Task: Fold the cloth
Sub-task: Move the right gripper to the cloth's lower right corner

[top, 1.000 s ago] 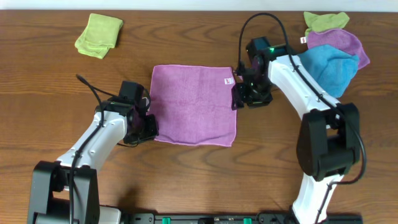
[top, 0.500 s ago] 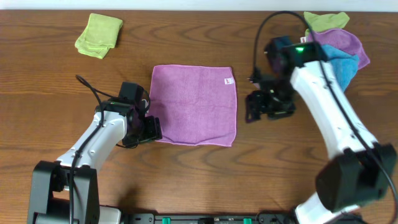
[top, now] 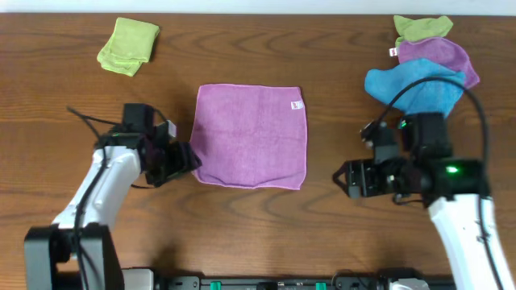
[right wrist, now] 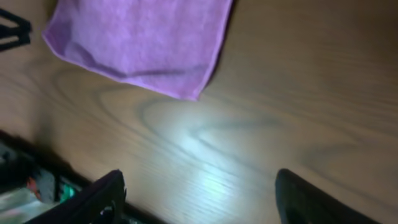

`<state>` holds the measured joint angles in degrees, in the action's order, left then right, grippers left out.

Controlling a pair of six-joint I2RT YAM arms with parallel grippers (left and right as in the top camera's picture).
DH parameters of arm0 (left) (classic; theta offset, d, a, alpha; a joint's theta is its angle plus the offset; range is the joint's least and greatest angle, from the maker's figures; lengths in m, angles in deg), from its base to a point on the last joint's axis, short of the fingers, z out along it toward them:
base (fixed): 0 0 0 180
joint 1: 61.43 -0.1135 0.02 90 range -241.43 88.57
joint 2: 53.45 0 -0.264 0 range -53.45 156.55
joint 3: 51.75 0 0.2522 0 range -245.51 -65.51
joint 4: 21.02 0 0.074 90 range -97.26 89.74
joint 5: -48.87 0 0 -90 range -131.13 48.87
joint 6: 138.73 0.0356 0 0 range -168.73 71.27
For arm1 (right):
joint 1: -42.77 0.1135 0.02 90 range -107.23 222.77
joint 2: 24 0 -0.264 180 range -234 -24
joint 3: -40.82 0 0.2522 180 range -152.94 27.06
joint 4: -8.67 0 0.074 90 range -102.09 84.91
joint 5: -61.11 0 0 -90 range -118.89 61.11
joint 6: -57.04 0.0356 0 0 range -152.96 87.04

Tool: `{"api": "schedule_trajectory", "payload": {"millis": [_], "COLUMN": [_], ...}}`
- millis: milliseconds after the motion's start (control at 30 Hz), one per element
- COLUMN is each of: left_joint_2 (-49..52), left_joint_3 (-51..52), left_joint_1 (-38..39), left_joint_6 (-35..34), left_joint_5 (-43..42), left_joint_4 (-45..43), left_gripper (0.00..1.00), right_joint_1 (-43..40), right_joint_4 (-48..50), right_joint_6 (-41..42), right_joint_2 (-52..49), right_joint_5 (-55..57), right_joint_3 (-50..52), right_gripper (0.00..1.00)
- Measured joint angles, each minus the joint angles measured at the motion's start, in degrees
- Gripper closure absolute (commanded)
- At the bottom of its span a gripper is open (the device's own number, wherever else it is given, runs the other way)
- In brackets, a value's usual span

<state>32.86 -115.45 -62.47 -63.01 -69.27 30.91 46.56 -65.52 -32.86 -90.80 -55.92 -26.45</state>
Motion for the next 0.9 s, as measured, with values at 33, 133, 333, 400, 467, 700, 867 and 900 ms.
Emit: {"api": "schedule_trajectory", "payload": {"millis": [33,133,333,400,467,700,867,900], "left_joint_2": [-0.66,-0.96,-0.96,-0.96,-0.96,-0.96,-0.57,-0.46], "left_joint_3": [0.0,-0.02,-0.02,-0.02,-0.02,0.0,0.31,0.46], "left_joint_1": [-0.35,-0.39,-0.37,-0.37,-0.37,-0.37,-0.37,-0.37], "left_joint_6": [0.22,0.83,1.05,1.05,1.05,1.07,1.05,1.05], "left_joint_5": [-0.42,-1.07,-1.51,-1.51,-1.51,-1.51,-1.53,-1.53], "left_joint_4": [0.11,0.31,0.33,0.28,0.35,0.31,-0.66,-1.11], "left_gripper": [0.28,0.27,0.23,0.23,0.22,0.2,0.2,0.2], "right_joint_1": [-0.04,-0.2,-0.24,-0.22,-0.13,0.81,0.81,0.81], "right_joint_4": [3.43,10.8,19.12,21.05,22.23,25.22,28.7,29.7], "right_joint_6": [0.35,1.77,3.34,3.48,3.61,3.82,4.02,4.13], "right_joint_2": [-0.83,-4.26,-14.43,-17.9,-20.85,-26.82,-30.16,-30.75], "right_joint_5": [-2.25,-7.61,-14.86,-16.79,-17.97,-19.54,-19.8,-20.11], "right_joint_3": [2.95,8.48,11.63,11.65,11.65,11.69,11.69,11.74], "right_gripper": [0.25,0.27,0.29,0.3,0.3,0.3,0.3,0.3]}}
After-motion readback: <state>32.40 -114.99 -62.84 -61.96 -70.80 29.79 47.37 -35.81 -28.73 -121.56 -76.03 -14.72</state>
